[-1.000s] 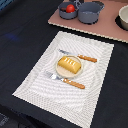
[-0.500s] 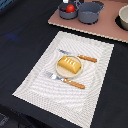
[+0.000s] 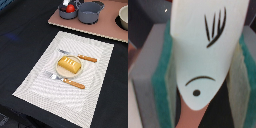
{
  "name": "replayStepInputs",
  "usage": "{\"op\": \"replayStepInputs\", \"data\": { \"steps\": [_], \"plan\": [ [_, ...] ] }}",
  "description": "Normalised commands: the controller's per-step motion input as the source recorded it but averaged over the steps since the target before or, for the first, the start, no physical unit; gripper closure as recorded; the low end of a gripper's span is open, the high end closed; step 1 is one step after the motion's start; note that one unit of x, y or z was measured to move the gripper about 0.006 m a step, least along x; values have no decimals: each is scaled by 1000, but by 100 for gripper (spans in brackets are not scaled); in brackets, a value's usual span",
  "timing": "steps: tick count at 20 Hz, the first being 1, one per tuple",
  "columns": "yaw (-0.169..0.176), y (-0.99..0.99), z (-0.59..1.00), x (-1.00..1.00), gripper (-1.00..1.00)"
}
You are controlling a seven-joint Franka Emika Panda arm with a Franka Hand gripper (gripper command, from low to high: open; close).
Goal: Interact with the objects in diverse but meaningful ways.
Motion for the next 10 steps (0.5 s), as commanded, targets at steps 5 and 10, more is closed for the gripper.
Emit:
{"op": "replayStepInputs", "data": {
  "steps": [5, 10],
  "plan": [
    [11, 118, -179, 0, -100],
    [9, 119, -181, 0, -100]
  ]
}}
